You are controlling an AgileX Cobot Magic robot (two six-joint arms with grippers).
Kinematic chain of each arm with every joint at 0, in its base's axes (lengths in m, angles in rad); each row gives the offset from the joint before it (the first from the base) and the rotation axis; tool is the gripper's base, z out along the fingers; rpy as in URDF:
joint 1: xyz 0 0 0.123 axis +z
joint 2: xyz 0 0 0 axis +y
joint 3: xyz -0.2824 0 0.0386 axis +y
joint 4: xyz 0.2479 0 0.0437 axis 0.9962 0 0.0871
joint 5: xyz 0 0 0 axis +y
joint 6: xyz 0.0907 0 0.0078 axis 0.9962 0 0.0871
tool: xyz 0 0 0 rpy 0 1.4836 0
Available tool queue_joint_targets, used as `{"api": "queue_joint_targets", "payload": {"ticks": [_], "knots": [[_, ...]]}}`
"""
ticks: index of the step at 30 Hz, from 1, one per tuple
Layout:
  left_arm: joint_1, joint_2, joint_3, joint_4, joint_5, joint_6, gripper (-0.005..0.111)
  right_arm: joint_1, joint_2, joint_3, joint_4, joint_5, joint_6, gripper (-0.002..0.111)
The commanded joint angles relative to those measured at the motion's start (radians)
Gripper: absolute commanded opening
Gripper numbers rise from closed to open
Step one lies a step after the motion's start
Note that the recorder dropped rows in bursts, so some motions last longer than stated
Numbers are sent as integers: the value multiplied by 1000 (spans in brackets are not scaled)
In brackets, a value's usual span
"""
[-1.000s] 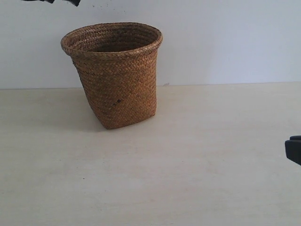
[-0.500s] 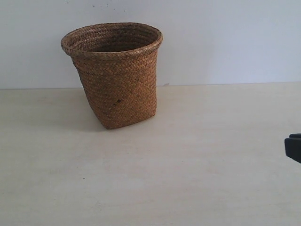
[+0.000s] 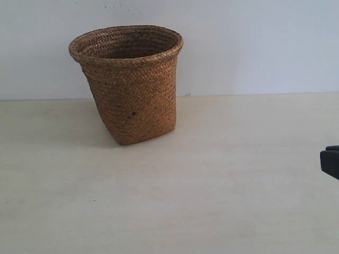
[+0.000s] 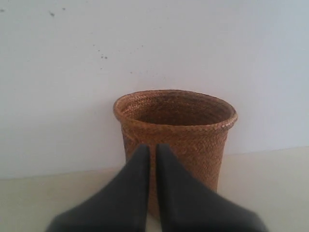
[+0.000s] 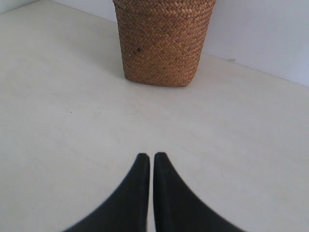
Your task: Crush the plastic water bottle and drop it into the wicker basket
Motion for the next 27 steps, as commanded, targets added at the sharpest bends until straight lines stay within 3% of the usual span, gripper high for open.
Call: {"api": "queue_joint_targets", "payload": {"ticks": [1,8,14,27], "knots": [[50,-154,131,-13,-20,-42,4,-1,-4,2,-7,-8,0,0],[121,-362,318,-13,-20,-88,4,-1,-4,2,-7,-8,0,0],[164,-427,418,-13,-20,-106,4,-1,-4,2,-7,-8,0,0],[187,-479,418,-13,185,-148,4,-1,-4,2,-7,-8,0,0]]}}
